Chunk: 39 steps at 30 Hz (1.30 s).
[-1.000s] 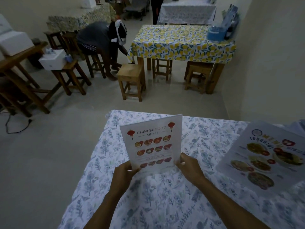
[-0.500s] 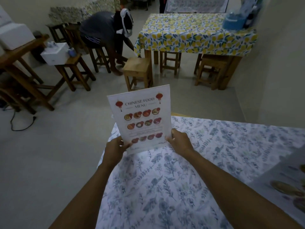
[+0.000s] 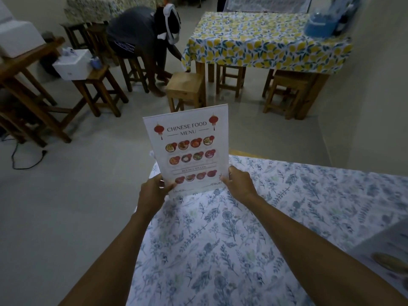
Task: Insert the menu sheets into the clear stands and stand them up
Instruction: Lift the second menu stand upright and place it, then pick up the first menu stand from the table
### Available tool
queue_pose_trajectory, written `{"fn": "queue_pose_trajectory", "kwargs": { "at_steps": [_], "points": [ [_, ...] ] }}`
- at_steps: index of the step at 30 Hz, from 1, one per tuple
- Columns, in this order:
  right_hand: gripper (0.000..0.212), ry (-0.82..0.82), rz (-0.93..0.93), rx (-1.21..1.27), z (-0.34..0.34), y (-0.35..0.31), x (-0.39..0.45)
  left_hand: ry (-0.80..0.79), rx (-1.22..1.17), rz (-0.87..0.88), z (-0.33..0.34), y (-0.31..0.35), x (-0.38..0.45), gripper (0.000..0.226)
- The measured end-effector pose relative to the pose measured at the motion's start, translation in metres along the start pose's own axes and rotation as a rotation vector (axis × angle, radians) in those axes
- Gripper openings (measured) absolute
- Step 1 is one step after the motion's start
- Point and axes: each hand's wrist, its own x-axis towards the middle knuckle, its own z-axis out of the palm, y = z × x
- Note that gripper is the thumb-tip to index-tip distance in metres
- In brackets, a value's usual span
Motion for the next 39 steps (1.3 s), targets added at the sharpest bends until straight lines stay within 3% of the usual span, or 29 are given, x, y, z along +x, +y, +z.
{"fn": "queue_pose_trajectory", "kwargs": {
  "at_steps": [3, 8, 13, 25, 29, 39],
  "points": [
    [0.023, -0.014, 0.020, 0.010, 0.001, 0.001, -0.003, 0.003, 0.037, -0.026, 0.002, 0.001, -0.002, 0.049],
    [0.048, -0.004, 0.032, 0.025, -0.015, 0.005, -0.023, -0.011, 0.167, -0.194, 0.012, 0.001, -0.011, 0.070],
    [0.043, -0.001, 0.031, -0.034, -0.050, 0.029, -0.060, -0.007, 0.322, -0.234, 0.023, 0.018, -0.040, 0.074],
    [0.041, 0.115, 0.032, -0.038, -0.150, 0.077, -0.224, -0.033, 0.375, 0.035, 0.086, 0.141, -0.176, 0.069],
    [0.039, 0.150, 0.070, -0.001, -0.179, 0.111, -0.295, -0.111, 0.349, 0.116, 0.118, 0.177, -0.240, 0.079],
    [0.041, 0.257, 0.306, 0.097, -0.226, 0.223, -0.409, -0.352, 0.344, 0.297, 0.225, 0.231, -0.339, 0.078]
  ]
}}
